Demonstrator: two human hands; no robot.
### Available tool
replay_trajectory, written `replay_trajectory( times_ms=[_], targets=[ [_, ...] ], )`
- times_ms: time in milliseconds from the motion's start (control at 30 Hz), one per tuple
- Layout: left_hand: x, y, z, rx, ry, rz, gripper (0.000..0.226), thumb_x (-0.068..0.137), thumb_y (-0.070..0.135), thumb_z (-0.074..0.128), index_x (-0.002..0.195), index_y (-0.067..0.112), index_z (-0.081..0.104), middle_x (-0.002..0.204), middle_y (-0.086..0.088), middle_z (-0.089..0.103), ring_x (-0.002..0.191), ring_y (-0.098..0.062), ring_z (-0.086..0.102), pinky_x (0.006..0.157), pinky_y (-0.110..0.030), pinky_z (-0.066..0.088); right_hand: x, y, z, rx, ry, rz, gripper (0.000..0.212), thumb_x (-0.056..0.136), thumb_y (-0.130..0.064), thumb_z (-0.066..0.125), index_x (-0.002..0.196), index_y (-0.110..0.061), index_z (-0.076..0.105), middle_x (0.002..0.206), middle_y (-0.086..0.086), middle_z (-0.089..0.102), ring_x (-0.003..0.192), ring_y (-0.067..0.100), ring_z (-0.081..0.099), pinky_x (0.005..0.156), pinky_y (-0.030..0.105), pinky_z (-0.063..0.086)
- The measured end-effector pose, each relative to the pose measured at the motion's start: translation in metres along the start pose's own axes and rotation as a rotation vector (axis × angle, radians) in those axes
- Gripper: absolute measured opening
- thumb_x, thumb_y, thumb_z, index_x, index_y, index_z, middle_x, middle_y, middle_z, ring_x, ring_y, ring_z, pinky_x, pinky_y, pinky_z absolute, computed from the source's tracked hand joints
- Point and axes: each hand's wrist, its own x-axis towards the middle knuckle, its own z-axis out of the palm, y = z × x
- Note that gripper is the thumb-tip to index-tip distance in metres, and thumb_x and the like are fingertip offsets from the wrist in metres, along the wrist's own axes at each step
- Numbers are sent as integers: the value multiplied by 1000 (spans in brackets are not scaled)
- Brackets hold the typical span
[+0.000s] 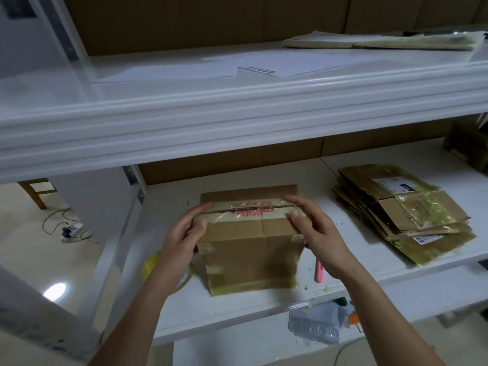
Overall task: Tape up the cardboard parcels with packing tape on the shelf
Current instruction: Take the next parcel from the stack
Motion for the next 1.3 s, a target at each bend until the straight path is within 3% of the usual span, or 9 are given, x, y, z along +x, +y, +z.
replay_trajectory(
  times_ms=[133,333,500,633,833,1000,1133,1200,1300],
  targets=[
    [-7,-18,9,-52,29,-49,38,97,12,55,115,44,66,123,-3,65,114,-24,63,101,-56,48,-6,23,6,21,42,-14,31,98,-22,55,120,-43,61,127,-10,59,113,18,61,85,32,57],
    [-3,-15,16,-14,53,-76,41,97,14,55,111,51,66,128,2,62,118,-22,61,97,-50,52,-2,23,2,-73,69,9,34,99,-21,53,127,-39,59,126,-15,59,112,10,62,84,23,56],
    [-4,-10,11,83,44,-71,32,99,24,53,117,48,64,120,6,66,111,-19,64,88,-48,57,-3,9,-4,-287,82,17,34,99,-33,52,131,-42,57,110,-28,62,97,5,64,86,36,57],
    [-18,-17,16,23,53,-131,33,99,20,53,117,43,67,123,8,66,114,-19,63,92,-51,54,-17,14,-1,-296,92,25,34,102,-26,46,132,-33,58,108,-21,63,61,-7,60,64,17,52],
    [-29,-22,22,-38,67,-103,35,98,14,53,120,38,66,118,7,69,112,-16,65,90,-48,56,-28,25,1,-206,122,18,33,101,-23,46,132,-30,56,118,-12,62,75,-9,58,53,5,43],
    [-28,-29,20,86,17,-44,38,92,41,54,127,55,56,102,-1,58,98,-23,58,90,-60,51,-31,31,3,-202,116,81,46,97,-46,42,142,-46,41,135,-15,55,78,-1,54,59,11,41],
    [-25,-34,22,230,26,9,44,94,50,47,134,65,37,90,23,36,78,8,39,75,-20,38,-29,31,3,-278,86,122,48,100,-44,38,146,-53,28,116,-31,54,73,5,56,56,20,43],
    [-25,-34,27,313,52,21,43,96,51,43,134,66,32,83,25,35,71,14,38,69,-16,33,-29,31,3,-267,91,119,46,101,-42,39,145,-54,29,107,-32,56,72,8,57,55,24,45],
    [-26,-37,28,348,75,45,42,96,50,42,134,66,33,81,24,40,68,13,40,67,-17,32,-30,32,3,-206,105,105,41,99,-43,43,137,-57,37,125,-16,58,79,3,56,60,20,43]
  ],
)
